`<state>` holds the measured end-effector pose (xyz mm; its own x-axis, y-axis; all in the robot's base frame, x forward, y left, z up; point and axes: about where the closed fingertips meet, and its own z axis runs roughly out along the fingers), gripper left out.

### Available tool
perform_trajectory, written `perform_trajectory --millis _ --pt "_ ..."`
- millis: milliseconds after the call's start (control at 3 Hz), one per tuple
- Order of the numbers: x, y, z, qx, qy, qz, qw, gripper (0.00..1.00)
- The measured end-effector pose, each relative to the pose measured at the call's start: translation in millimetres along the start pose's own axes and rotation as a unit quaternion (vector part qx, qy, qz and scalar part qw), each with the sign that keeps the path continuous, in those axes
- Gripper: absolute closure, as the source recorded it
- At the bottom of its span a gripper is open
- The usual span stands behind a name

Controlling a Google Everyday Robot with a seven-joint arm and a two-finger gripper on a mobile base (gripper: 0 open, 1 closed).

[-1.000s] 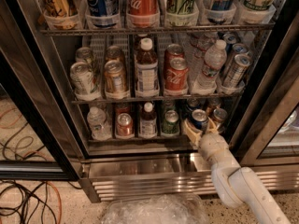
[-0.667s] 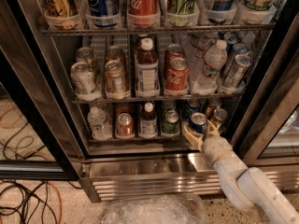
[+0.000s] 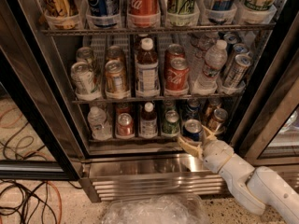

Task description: Pick pepsi can from bottom shelf of fridge

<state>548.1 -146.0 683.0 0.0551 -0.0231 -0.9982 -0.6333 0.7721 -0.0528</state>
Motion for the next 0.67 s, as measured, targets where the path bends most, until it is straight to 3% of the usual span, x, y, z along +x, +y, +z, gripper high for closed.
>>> perform_trajectory --millis 333,667 --pt "-18.2 32.2 -8.7 -0.067 -0.016 -0.002 0.9976 1.00" --pt "-18.2 32.2 -8.6 -0.067 -0.016 -0.002 0.9976 1.00"
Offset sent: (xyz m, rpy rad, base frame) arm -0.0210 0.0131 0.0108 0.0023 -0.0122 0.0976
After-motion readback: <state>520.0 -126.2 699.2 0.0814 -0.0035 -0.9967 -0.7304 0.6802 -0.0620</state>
